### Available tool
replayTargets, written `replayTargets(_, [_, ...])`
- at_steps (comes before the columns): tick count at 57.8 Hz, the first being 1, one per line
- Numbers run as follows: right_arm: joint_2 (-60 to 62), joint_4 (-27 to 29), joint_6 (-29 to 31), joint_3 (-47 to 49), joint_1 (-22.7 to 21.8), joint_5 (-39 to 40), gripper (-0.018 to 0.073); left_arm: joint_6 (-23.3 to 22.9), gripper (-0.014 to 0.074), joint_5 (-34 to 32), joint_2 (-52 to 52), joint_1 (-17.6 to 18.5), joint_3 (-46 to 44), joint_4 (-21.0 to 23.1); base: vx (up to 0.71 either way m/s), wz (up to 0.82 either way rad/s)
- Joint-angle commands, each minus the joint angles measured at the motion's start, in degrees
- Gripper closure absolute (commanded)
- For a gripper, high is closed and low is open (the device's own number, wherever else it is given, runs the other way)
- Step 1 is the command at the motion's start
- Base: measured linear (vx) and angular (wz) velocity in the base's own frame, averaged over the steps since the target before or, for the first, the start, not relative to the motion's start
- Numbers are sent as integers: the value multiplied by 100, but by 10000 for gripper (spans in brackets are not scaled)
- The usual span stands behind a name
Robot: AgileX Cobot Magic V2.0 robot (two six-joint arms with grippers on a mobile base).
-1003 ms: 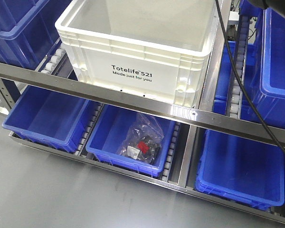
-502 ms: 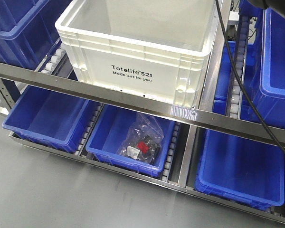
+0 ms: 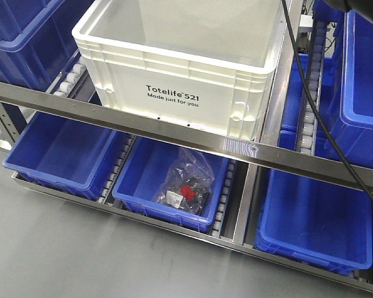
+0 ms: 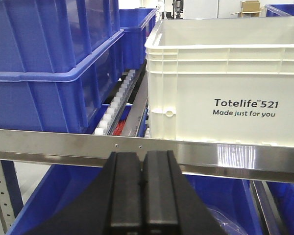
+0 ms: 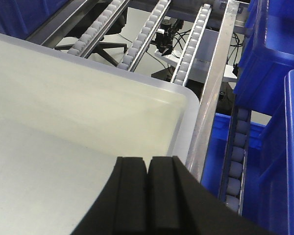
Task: Place moving items into box and shelve
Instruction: 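Withdraw both grippers up and away from the shelved crate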
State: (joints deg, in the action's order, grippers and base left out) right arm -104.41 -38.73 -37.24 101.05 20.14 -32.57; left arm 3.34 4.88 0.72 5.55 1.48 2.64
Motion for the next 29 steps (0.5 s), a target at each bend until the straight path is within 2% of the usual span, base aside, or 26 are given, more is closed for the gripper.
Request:
replayTargets(1, [329,-158,17,161,-21,310,568,-5,603,-488,71,10,-59,20,0,0])
replayTargets(7, [398,-120,23,-15,-3,303,568,-5,603,-488,71,10,-59,20,0,0])
replayTargets(14, [804,70,23,-867,-3,731,568,-5,603,-488,71,10,-59,20,0,0])
replayTargets(23, [1517,446,23,-2332,-3,1770,568,-5,603,-488,71,10,-59,20,0,0])
replayTargets(29, [2151,467,23,-3320,-3,2727,568,-5,603,-488,71,10,-59,20,0,0])
